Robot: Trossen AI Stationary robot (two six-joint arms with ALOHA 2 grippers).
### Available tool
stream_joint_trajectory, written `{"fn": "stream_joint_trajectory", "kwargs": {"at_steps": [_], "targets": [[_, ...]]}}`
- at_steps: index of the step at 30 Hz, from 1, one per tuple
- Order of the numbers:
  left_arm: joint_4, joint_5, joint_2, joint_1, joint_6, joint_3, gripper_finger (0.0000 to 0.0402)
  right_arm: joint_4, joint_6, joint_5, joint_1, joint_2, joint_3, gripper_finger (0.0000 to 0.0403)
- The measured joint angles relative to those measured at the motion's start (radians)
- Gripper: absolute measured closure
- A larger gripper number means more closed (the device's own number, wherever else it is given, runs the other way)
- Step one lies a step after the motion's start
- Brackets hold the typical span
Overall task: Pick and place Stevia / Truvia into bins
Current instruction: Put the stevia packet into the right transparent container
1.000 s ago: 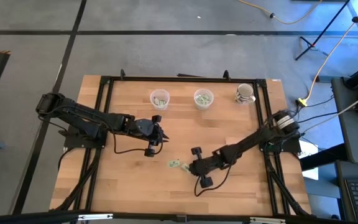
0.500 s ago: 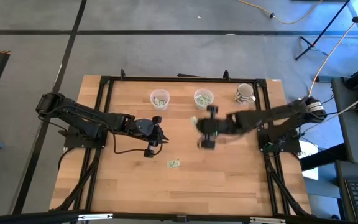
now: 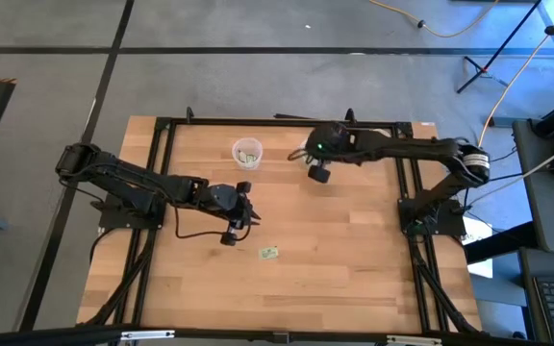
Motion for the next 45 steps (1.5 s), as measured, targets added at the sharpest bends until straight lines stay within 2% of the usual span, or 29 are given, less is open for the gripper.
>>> {"fn": "stream_joint_trajectory", "kwargs": {"at_steps": [5,13,19,24,26,28,31,33,38,45], "targets": [[0.0,0.0,0.0,-0.011,0.0,0.0,0.0342,-0.001,-0.023,-0.024,-0.069,0.088,0.0,0.0397],[0.0,-0.002,0.0,-0.012,0.0,0.0,0.033,-0.001,-0.017,-0.025,-0.091,0.174,0.0,0.0388],[0.012,-0.003,0.004,-0.021,0.003,0.0,0.031,-0.001,0.01,-0.025,-0.091,0.158,0.0,0.0331],[0.078,-0.003,0.036,-0.053,0.065,0.0,0.029,-0.001,0.059,-0.024,-0.083,0.102,0.0,0.0279],[0.083,-0.003,0.045,-0.065,0.071,0.0,0.0285,-0.003,0.065,-0.061,-0.064,0.071,0.0,0.0268],[0.092,-0.003,0.049,-0.075,0.068,0.0,0.0283,-0.003,0.062,-0.157,-0.028,0.044,0.0,0.0263],[0.082,-0.003,0.052,-0.09,0.053,0.0,0.0284,0.019,0.057,-0.358,0.055,0.023,0.0,0.0261],[0.083,-0.003,0.052,-0.098,0.052,0.0,0.0286,0.055,0.062,-0.434,0.128,0.024,0.0,0.0261],[0.08,-0.003,0.052,-0.114,0.052,0.0,0.0286,0.175,0.053,-0.416,0.337,0.08,-0.001,0.026],[0.038,-0.003,0.052,-0.123,0.051,0.0,0.0284,0.427,0.054,-0.285,0.534,0.228,-0.001,0.026]]}}
